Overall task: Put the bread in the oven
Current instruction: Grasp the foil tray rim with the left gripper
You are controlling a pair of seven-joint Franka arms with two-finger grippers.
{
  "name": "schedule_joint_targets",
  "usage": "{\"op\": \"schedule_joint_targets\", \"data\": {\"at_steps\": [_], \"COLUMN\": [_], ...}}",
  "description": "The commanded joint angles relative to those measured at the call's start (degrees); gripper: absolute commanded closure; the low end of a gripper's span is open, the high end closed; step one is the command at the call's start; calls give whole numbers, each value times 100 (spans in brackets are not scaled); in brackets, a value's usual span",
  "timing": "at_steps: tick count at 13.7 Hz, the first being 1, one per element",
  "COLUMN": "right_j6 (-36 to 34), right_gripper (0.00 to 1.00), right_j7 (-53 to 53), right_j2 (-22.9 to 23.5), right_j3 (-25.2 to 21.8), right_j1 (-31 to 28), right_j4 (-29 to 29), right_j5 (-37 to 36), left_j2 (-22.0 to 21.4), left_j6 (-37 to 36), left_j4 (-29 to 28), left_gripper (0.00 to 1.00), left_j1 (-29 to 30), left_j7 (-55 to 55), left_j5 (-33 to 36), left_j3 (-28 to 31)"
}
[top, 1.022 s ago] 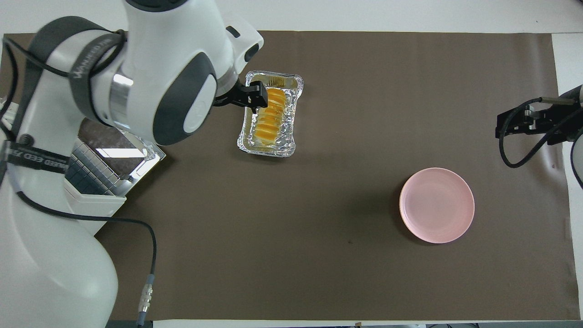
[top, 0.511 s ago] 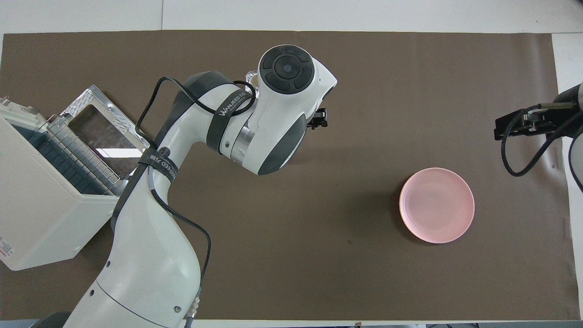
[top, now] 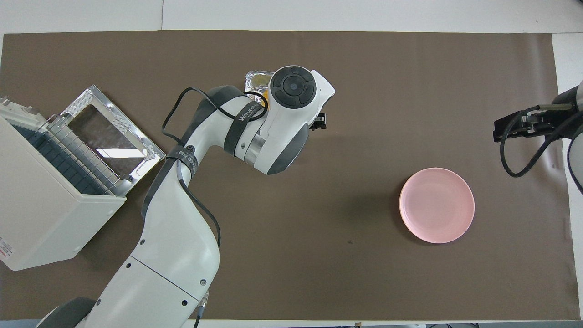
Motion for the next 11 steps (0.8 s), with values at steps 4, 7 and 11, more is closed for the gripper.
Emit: {"op": "schedule_joint_targets", "data": {"at_steps": [4, 7, 11], "right_j6": [-33, -33, -33], "right_gripper": [0, 0, 0], "right_j7": [-119, -111, -111], "right_j2": [-107, -107, -107], "right_j3": [56, 56, 56], "right_j1": [-62, -62, -62], "right_j4": [-121, -121, -121], "right_j5": [-59, -59, -59], "left_j2": [85, 85, 76], "left_j6": [143, 108, -23], "left_j4": [-90, -81, -81], "left_gripper": [7, 14, 15], "left_j1": [-147, -182, -182], "left_j7": [-334, -450, -494], "left_j5": [167, 167, 167], "left_j3": [82, 82, 82]}}
